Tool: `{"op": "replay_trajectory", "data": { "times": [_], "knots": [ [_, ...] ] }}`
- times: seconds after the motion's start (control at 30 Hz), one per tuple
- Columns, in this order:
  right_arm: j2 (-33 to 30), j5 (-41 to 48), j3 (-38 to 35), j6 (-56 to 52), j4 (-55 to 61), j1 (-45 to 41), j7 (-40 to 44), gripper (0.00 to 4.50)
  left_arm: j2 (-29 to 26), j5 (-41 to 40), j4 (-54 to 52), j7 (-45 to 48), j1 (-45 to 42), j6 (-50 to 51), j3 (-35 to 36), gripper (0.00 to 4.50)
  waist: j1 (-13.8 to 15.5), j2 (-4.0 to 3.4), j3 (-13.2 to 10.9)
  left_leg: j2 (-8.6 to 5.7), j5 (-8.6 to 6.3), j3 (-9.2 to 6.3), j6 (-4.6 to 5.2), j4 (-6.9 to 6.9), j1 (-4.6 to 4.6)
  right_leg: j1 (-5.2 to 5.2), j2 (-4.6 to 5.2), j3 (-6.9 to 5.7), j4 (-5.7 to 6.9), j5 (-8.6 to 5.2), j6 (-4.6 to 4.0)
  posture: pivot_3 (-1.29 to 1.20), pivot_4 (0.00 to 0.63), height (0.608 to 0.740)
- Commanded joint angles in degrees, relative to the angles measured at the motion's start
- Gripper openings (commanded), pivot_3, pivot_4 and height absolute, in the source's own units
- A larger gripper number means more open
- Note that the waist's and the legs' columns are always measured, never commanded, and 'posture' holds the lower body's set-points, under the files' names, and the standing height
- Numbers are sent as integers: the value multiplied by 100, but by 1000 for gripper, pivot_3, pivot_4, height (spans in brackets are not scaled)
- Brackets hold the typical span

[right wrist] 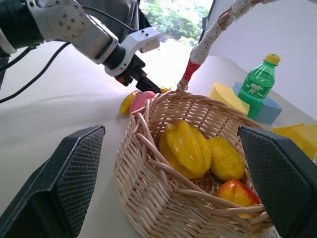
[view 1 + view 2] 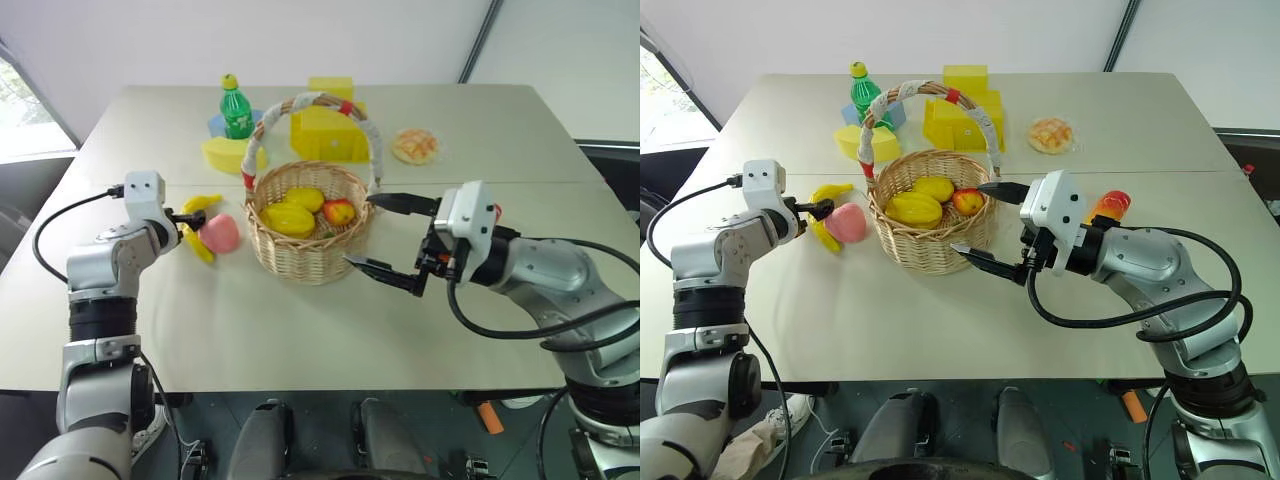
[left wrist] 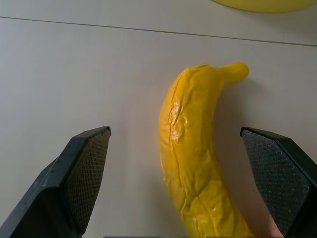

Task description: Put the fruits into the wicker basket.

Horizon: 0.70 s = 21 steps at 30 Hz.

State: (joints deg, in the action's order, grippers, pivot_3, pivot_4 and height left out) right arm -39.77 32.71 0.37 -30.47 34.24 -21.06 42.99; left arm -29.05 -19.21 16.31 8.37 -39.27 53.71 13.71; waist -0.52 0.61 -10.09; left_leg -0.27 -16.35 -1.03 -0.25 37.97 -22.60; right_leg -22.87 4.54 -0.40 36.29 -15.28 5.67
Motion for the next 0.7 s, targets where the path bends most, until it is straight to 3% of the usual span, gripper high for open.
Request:
{"op": "replay_trajectory", "data": {
  "times": [0.03, 0.2, 0.23, 0.33, 0.5, 0.7],
  "knots": [
    [65, -8, -3, 37, 230, -115, -77, 4475, -54, 123, 133, 88, -255, 207, -141, 4500, -4, 0, 0, 0, 0, 0, 0, 0, 0, 0, 0, 0, 0, 0, 0, 0, 150, 740],
    [139, -44, 40, 16, 332, -39, -214, 4475, -51, 124, 475, 129, -469, 283, -13, 4500, -11, 0, 0, 0, 1, 1, -1, 0, 0, -2, 0, 0, 1, 0, 0, 0, 150, 740],
    [154, -51, 51, 14, 350, -30, -240, 4497, -61, 153, 516, 129, -490, 276, -13, 4247, -6, 0, 0, 0, 1, 0, -2, 0, 0, -2, 0, 0, 3, 0, 0, 0, 150, 740],
    [179, -63, 81, 6, 377, -24, -291, 4500, -83, 232, 536, 148, -494, 222, -43, 3127, -4, 0, 0, 0, 1, 1, -2, 0, 0, -2, 1, 1, 3, 0, 0, 0, 150, 740],
    [207, -89, 120, 16, 372, -46, -314, 4500, -119, 372, 549, 56, -474, 268, -42, 659, -3, 0, 0, 0, 2, 0, -3, 0, 0, -2, 2, 1, 3, 0, 0, 0, 150, 740],
    [265, -138, 140, 53, 288, -135, -287, 4500, -220, 516, 501, -116, -350, 97, 154, 617, -10, 0, 0, 0, 2, 0, -3, 0, 0, -4, 2, 1, 4, 0, 0, 0, 150, 740]
  ]
}}
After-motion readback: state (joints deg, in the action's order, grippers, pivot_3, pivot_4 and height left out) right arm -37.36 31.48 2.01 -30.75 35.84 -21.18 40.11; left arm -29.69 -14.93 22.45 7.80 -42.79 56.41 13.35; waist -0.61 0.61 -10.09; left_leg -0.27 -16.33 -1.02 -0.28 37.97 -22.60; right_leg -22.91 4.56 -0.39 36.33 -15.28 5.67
